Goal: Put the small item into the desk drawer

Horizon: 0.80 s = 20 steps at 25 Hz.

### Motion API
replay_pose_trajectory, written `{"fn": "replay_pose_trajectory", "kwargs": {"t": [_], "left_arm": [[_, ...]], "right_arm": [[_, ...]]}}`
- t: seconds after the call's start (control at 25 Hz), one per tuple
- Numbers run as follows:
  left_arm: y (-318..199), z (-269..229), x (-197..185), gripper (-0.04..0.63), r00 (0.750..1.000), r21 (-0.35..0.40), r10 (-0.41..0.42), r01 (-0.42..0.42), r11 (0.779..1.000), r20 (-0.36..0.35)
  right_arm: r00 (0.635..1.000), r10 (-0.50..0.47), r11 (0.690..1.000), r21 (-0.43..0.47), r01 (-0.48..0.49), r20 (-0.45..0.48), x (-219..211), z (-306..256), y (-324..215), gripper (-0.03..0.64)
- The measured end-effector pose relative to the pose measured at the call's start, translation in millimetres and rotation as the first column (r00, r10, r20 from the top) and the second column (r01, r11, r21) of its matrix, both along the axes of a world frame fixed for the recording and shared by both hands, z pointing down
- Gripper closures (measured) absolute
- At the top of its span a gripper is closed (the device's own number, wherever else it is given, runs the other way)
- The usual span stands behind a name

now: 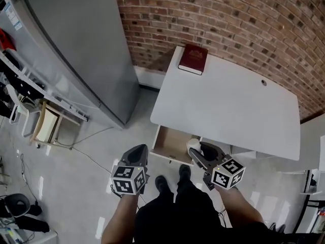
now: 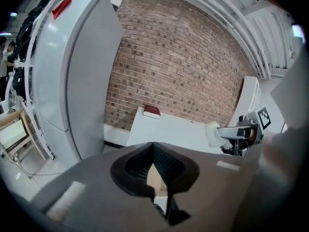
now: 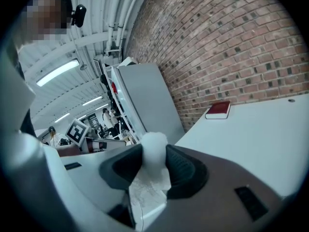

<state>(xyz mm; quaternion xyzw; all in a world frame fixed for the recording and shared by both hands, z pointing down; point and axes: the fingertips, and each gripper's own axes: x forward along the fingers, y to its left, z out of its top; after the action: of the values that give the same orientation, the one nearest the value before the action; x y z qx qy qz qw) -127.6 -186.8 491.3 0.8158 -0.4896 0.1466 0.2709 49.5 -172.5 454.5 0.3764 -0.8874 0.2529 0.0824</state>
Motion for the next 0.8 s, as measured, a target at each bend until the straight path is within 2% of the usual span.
{"fn": "replay_pose_trajectory", "kwargs": {"t": [0.36,0.8], "left_arm": [[-8,49,17,0.584,0.999,-0.073,0.049,-0.048,0.996,0.015],[-3,116,28,0.584,0.998,-0.147,0.036,-0.043,0.988,-0.049]], "right_arm": [[1.000,-0.012,0.997,-0.079,0.011,-0.022,-5,55,-15,0.459],[0.994,-0.083,0.984,-0.163,0.070,-0.070,-32,108,-8,0.459]]}}
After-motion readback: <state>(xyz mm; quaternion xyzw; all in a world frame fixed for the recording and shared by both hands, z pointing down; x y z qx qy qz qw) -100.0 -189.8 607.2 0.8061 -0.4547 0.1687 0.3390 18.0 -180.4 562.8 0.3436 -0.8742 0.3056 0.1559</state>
